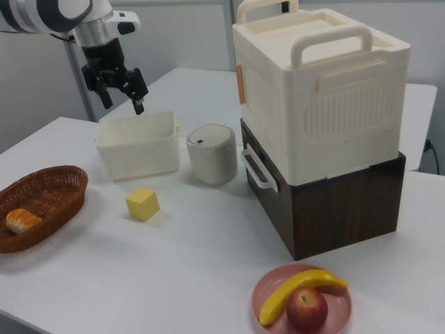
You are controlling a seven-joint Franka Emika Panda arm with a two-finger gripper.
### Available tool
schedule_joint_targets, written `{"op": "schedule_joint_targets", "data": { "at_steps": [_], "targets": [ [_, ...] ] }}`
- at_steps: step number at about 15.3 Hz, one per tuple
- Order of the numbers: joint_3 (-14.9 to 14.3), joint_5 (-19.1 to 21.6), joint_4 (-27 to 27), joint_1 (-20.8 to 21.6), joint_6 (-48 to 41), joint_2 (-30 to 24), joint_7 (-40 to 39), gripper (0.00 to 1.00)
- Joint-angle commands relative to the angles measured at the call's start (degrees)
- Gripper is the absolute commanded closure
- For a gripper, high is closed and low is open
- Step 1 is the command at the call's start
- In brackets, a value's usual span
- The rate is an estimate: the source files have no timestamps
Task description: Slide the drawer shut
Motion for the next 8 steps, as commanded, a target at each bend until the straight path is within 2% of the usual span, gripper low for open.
{"op": "schedule_joint_targets", "data": {
  "at_steps": [1, 8],
  "targets": [
    [-0.3, 0.0, 1.1, 0.4, -1.7, 0.5, 0.8, 0.0],
    [-0.3, -0.3, 1.2, 0.3, -1.5, 1.7, 0.7, 0.0]
  ]
}}
